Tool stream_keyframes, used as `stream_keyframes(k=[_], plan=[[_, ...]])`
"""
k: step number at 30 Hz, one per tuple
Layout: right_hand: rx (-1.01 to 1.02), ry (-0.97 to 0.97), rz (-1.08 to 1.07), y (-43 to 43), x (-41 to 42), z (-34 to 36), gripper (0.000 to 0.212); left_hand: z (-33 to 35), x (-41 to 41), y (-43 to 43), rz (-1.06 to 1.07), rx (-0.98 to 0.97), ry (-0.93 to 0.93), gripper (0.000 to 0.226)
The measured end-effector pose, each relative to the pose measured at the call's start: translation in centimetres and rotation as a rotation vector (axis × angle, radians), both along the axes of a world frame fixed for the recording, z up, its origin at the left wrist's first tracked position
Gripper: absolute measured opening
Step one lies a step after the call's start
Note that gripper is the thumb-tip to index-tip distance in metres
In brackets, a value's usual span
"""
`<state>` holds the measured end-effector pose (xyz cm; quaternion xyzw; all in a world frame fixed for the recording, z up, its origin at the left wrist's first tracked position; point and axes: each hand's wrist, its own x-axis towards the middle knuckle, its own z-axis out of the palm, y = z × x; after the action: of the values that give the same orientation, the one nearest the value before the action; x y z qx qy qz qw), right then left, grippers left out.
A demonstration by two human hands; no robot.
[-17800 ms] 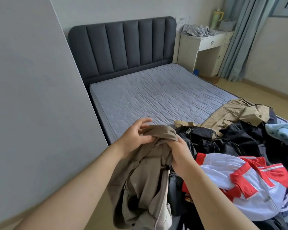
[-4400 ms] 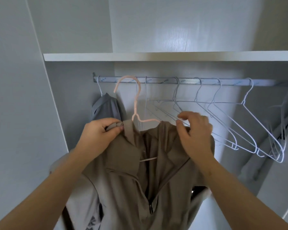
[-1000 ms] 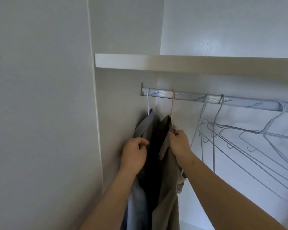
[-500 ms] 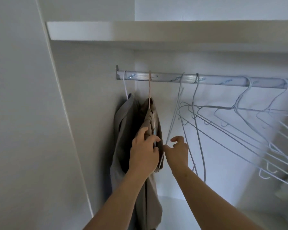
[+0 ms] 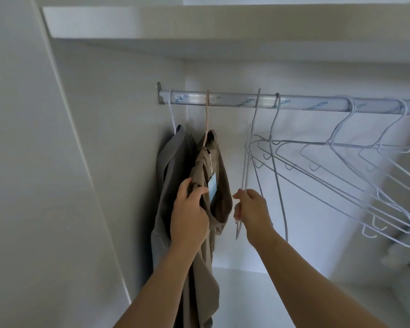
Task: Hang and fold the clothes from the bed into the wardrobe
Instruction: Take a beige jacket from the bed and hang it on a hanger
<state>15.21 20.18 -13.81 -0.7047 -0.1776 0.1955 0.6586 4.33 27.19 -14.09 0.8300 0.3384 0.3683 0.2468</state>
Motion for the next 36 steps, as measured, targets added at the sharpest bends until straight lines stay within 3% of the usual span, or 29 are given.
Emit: stream_keyframes(k=[6, 13, 16, 19, 21, 27, 36], plan=[[0.008, -0.005, -0.1, -3.2, -0.6, -1.3, 0.021, -0.4, 0.2, -0.8, 0.052, -0.002, -0.023, 0.028], [-0.04, -0.094, -0.118, -7.1, -1.5, -2.5, 0.012, -0.6, 0.5, -5.0, 0.1, 0.332, 0.14, 0.02], [-0.05, -0.024, -0.099, -9.2, -2.1, -3.1, 0.033, -1.3, 0.3, -7.1, 0.107, 0.397, 0.174, 0.02], [-0.039, 0.039, -0.101, -12.3, -2.9, -4.0, 0.036, -3.1, 0.5, -10.4, 0.035, 0.446, 0.172, 0.029], [-0.051, 0.066, -0.126, -14.9, -3.6, -4.9, 0.033, -4.7, 0.6, -13.1, -0.054, 0.369, 0.193, 0.034], [-0.107, 0.197, -0.386, -27.3, -6.4, -8.8, 0.026, -9.3, 1.1, -24.4, -0.447, -0.119, 0.262, 0.035], [-0.104, 0.423, -0.853, -50.9, -18.7, -13.9, 0.01, -13.2, -4.8, -47.1, -1.028, -0.405, 0.514, 0.029]])
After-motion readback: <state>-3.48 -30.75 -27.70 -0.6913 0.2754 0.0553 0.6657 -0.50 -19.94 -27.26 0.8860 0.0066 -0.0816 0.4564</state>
